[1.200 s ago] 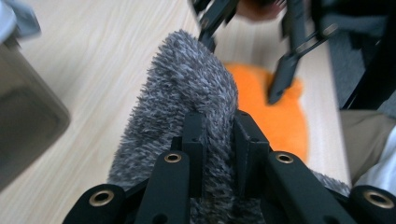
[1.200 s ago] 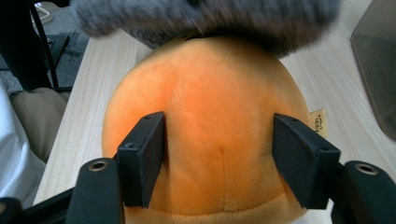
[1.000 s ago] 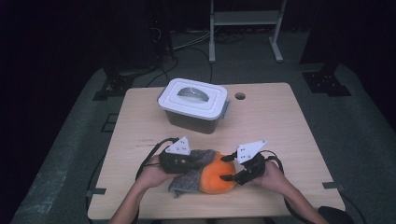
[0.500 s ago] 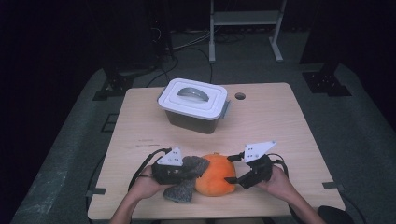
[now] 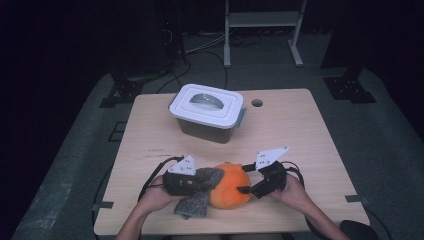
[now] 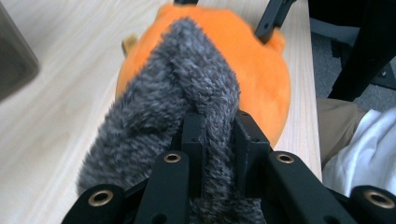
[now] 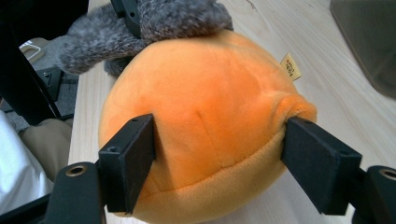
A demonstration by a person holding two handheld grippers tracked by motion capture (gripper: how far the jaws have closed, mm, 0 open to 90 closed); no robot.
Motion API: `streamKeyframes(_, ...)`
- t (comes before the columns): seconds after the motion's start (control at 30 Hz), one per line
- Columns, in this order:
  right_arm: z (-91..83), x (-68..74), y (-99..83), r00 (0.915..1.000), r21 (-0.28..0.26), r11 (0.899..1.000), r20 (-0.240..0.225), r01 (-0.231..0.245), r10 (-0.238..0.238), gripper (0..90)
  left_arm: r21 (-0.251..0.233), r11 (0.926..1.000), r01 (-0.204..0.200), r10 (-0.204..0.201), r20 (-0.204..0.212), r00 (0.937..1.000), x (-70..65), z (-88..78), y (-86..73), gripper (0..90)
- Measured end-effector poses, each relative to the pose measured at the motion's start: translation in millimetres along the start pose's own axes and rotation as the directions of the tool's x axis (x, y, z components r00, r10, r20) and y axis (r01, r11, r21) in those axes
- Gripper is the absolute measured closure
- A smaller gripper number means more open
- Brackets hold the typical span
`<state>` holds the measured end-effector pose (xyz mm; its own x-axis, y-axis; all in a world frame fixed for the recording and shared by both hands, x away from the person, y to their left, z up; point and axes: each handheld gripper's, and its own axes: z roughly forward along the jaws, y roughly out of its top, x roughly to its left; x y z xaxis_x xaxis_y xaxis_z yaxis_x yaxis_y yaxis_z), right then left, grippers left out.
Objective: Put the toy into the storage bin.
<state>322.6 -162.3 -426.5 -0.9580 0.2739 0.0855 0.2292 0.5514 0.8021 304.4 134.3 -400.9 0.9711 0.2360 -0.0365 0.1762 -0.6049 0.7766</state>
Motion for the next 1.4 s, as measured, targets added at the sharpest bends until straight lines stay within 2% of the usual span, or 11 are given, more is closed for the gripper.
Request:
streamKeyframes(0.2,5.0,7.5,6.4,0.9939,0.022,0.994,0.013,0.109,-0.11,26.0,-0.019,0.9997,-0.014,0.014,0.011,0.9998,5.1,4.7,20.4,76.4)
streamKeyframes(0.27,4.8,7.0,5.6,0.9939,0.021,0.994,0.013,0.109,-0.11,26.1,-0.017,0.9998,-0.009,0.009,0.012,0.9999,5.6,5.9,20.9,76.4)
streamKeyframes(0.43,2.3,2.2,-0.3,0.9981,0.004,0.998,0.003,0.062,-0.062,25.1,0.022,0.9997,0.013,-0.014,0.003,0.9999,7.1,12.3,12.5,76.6)
streamKeyframes(0.7,-2.2,2.7,-2.2,0.9999,-0.006,1.0,-0.014,-0.005,0.005,20.4,-0.016,0.9989,0.045,-0.045,0.015,0.9989,0.0,7.0,-7.4,76.7)
streamKeyframes(0.9,14.8,0.8,2.4,0.9973,0.014,0.999,-0.057,-0.047,0.048,16.5,-0.019,0.9991,0.037,-0.037,0.029,0.9989,-2.0,6.2,-8.7,76.7)
streamKeyframes(1.0,15.2,-1.1,4.6,0.9969,0.019,0.999,-0.062,-0.048,0.049,23.9,-0.03,0.9986,0.042,-0.041,0.032,0.9986,0.2,5.9,-6.5,76.8)
streamKeyframes(1.03,13.3,-1.4,5.1,0.9975,0.02,0.999,-0.06,-0.037,0.038,34.2,-0.031,0.999,0.033,-0.032,0.031,0.999,1.5,5.1,-1.8,76.8)
streamKeyframes(1.07,13.3,-1.4,5.1,0.9975,0.02,0.999,-0.06,-0.037,0.038,34.2,-0.031,0.999,0.033,-0.032,0.031,0.999,1.5,5.1,-1.8,76.8)
streamKeyframes(1.13,6.6,-1.8,6.1,0.999,0.033,0.999,-0.044,-0.004,0.006,42.2,-0.016,0.9998,0.011,-0.01,0.027,0.9996,0.1,6.6,6.1,76.8)
streamKeyframes(1.23,-0.2,-0.3,7.1,0.9994,0.044,0.998,-0.015,0.033,-0.033,45.7,-0.001,0.9995,-0.033,0.033,0.012,0.9994,-3.2,7.2,20.1,76.8)
streamKeyframes(1.4,-10.0,2.3,7.9,0.9952,0.055,0.994,0.033,0.09,-0.092,47.9,-0.033,0.9988,-0.035,0.035,0.007,0.9993,-1.3,5.3,30.0,76.8)
